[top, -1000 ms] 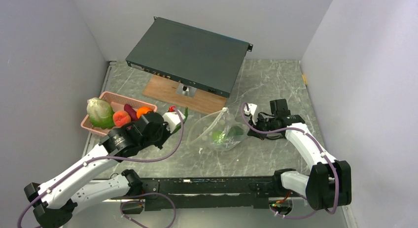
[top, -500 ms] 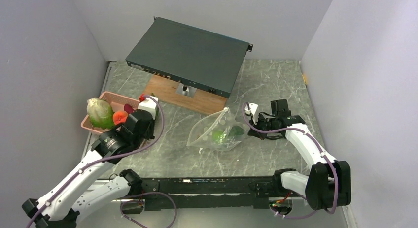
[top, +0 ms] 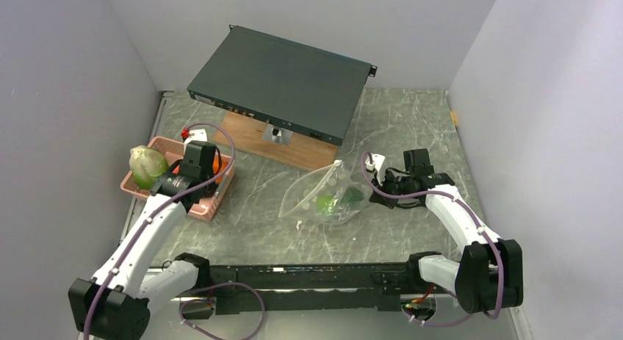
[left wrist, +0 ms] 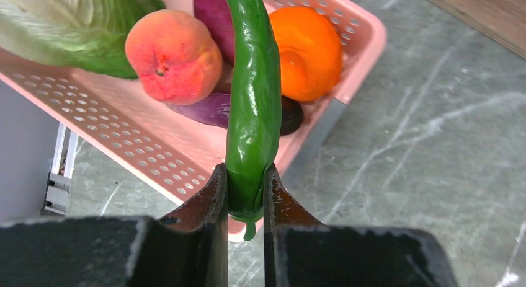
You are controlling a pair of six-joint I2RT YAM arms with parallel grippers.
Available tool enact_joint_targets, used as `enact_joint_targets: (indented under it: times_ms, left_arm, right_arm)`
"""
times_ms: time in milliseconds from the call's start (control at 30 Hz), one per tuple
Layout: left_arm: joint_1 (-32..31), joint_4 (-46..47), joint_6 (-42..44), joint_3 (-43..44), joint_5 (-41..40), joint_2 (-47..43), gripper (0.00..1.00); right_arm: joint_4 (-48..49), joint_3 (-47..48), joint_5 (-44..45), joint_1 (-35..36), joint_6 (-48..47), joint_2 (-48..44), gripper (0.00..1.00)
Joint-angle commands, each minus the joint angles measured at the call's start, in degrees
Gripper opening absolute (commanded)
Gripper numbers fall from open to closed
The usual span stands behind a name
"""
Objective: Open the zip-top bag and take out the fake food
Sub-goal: Place the fake vegetable in the bin.
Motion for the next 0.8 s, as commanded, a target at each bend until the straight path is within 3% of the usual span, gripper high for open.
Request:
enact_joint_targets:
  times_ms: [0,333,433,533,600,767]
  left_arm:
    - [4.4,5.4,0.1,-1.1,1.4,2.5,0.00]
    - [9.5,9.0,0.8,-1.5,4.7,9.6,0.03]
    - [10.1,8.9,-0.2,-2.0,4.6,11.3,0.17]
    - [10.3,8.8,-0.7,-2.2,3.8,11.9,0.50]
    - [10.4,8.5,-0.7,-1.8,4.0,12.1,0.66]
    - [10.4,6.0,-1.5,0.4,5.8,11.2,0.82]
  right_arm:
    - [1.6,-0.5,-0.3,-0.3,0.6,-1.1,0.00]
    - [1.4,-0.4,-0.4,-0.7,0.6,-0.7,0.00]
    - [1.4,-0.4,-0.4,-0.7,0.6,-0.7,0.00]
    - [1.4,-0.5,-0.3,-0.9,0.4,-0.6,0.00]
    - [1.3,-0.5,-0.3,-0.9,0.4,-0.5,0.00]
    - [1.3,-0.4,-0.7,-1.0,0.3,0.0,0.00]
